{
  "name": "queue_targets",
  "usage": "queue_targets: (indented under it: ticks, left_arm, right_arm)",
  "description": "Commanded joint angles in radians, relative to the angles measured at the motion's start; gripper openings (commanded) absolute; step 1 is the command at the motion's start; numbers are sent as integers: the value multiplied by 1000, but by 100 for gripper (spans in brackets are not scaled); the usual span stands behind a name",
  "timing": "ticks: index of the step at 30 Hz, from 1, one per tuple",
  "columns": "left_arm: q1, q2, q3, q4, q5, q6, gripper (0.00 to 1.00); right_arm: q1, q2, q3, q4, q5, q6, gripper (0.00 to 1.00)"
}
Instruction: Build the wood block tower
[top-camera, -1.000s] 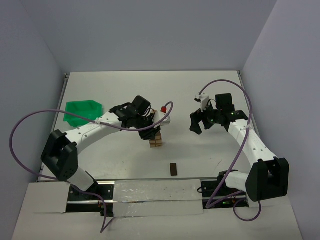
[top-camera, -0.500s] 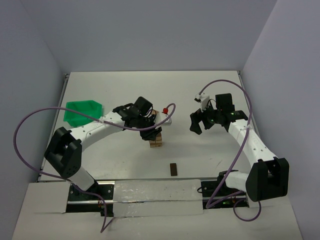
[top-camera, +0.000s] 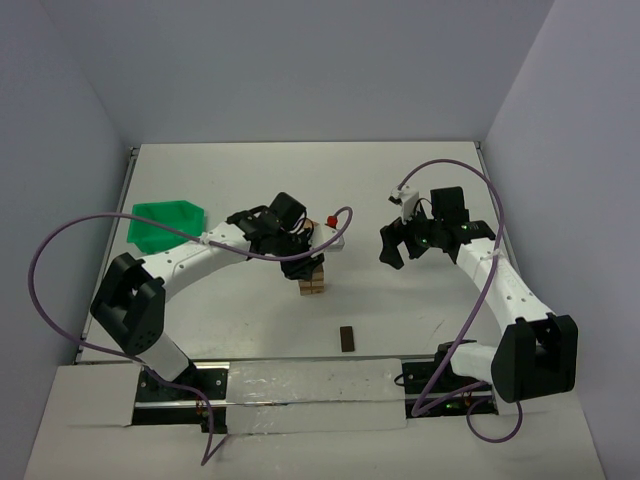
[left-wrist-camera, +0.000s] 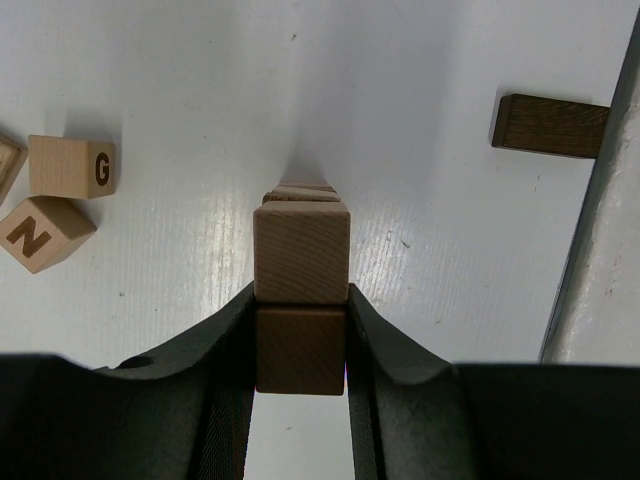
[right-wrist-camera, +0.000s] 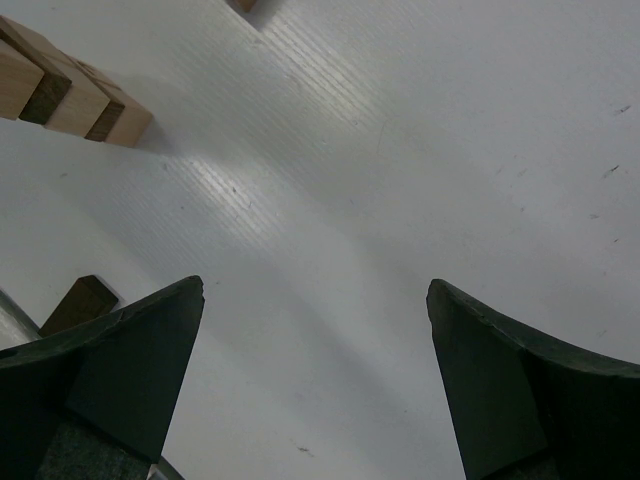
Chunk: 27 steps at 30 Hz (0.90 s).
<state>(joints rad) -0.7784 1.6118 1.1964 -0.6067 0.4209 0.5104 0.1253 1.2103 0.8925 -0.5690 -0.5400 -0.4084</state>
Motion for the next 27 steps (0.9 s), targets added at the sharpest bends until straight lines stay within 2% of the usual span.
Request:
queue_targets:
  ticks: [1, 10, 20, 27]
  left_arm:
    - [-7, 7, 51, 38, -1, 17, 0]
    - [-7, 13, 45, 47, -8, 13, 8]
    - [-7, 12, 51, 31, -11, 21, 31]
    - [-9, 2, 51, 22, -10, 26, 40]
  right_arm:
    - [-9, 2, 43, 17, -11, 4, 100]
    - [-8, 3, 44, 15, -11, 3, 100]
    - [-9, 3, 46, 14, -11, 3, 100]
    - [-7, 2, 46, 14, -11, 5, 100]
